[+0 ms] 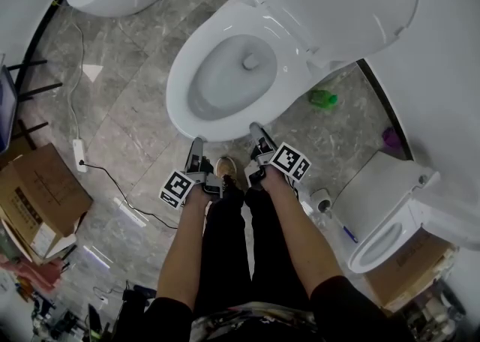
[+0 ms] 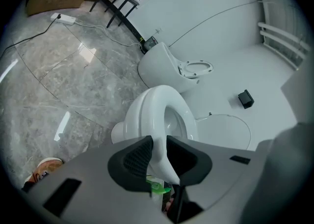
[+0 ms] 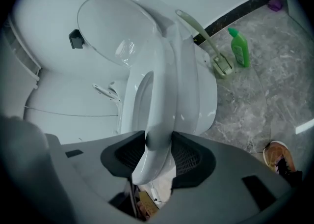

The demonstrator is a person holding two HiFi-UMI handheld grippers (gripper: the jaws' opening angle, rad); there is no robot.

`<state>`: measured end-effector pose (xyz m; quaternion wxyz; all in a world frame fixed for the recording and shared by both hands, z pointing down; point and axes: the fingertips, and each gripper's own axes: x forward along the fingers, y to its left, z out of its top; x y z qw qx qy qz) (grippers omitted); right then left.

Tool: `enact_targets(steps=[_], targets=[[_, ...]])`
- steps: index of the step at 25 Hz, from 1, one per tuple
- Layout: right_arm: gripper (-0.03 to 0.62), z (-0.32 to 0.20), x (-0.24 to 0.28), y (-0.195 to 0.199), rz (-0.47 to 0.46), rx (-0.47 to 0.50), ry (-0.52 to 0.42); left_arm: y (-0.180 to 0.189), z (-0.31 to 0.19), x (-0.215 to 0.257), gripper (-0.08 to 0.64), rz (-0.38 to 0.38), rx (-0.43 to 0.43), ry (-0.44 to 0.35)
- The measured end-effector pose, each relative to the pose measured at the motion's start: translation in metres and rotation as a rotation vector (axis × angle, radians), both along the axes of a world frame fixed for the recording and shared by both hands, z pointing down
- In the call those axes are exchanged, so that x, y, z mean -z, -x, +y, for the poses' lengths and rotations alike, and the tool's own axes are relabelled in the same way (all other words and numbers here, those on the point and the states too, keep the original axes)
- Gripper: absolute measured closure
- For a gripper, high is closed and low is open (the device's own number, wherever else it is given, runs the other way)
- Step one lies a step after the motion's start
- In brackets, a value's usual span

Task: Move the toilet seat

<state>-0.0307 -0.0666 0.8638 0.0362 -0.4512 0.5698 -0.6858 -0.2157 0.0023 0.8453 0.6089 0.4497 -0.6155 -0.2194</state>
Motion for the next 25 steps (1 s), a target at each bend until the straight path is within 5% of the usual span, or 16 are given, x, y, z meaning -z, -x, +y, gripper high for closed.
enact_targets(steps=[9,17,25], targets=[[0.436,-0.003,0.001,0.0,-0.043,-0.025,0.039,0.001,0.003,-0.001,0.494,0.031,0.029,0.006],[0.439,-0.004,0.015,0.0,-0.078,-0.025,0.058,-0.005,-0.007,0.027,0.494,0.118,0.032,-0.109],[0.44,-0.005,0.04,-0.001,-0.148,-0.07,0.065,-0.005,-0.003,0.061,0.5,0.082,-0.015,-0.139]])
